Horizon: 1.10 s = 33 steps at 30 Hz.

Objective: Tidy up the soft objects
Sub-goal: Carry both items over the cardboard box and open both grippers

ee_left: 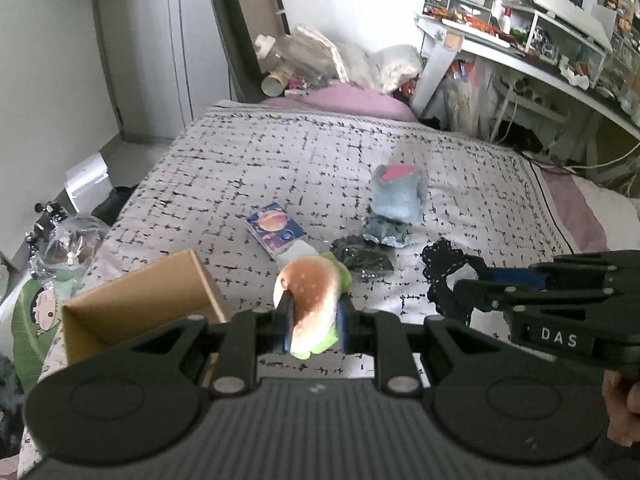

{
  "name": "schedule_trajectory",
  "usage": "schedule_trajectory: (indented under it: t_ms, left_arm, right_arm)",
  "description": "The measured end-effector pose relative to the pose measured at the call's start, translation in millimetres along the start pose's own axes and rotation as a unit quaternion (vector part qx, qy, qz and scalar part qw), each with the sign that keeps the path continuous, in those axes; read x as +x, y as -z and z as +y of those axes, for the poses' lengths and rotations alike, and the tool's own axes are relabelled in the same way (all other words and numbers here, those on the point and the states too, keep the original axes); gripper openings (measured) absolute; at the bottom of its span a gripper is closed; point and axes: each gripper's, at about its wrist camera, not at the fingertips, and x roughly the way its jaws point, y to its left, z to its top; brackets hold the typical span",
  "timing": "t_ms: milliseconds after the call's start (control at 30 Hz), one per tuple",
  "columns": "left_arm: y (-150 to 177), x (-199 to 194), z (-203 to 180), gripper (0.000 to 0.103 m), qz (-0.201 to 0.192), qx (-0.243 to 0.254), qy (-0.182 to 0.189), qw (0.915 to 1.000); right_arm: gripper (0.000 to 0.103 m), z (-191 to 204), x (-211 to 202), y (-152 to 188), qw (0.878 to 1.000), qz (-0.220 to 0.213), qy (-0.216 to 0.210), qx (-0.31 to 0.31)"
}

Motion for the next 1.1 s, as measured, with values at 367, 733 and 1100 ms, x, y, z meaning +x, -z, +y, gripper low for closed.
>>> schedule_trajectory:
  t_ms: [367,733,1100]
  left_arm:
    - [10.4,-41.0,24.7,0.02,-0.026,-0.016,-0.025,0.9992]
    - [26.7,-70.0,55.4,0.02,-0.04,-0.024,-0.037,0.9982]
    - [58.1,-74.5,87.4,0.021,-0.029,-0.055,-0.06,0.9963]
  right_arm:
    - [0.023,29.9,-20.0,-13.7,0.999,-0.035,-0.018,-0.015]
    - [0.023,66.5,-24.5,-18.9,0.996,-0.065,-0.045,-0.037]
    - [0.023,98.0,-5.6,-11.2,0.995,-0.053,-0.07,-0.052]
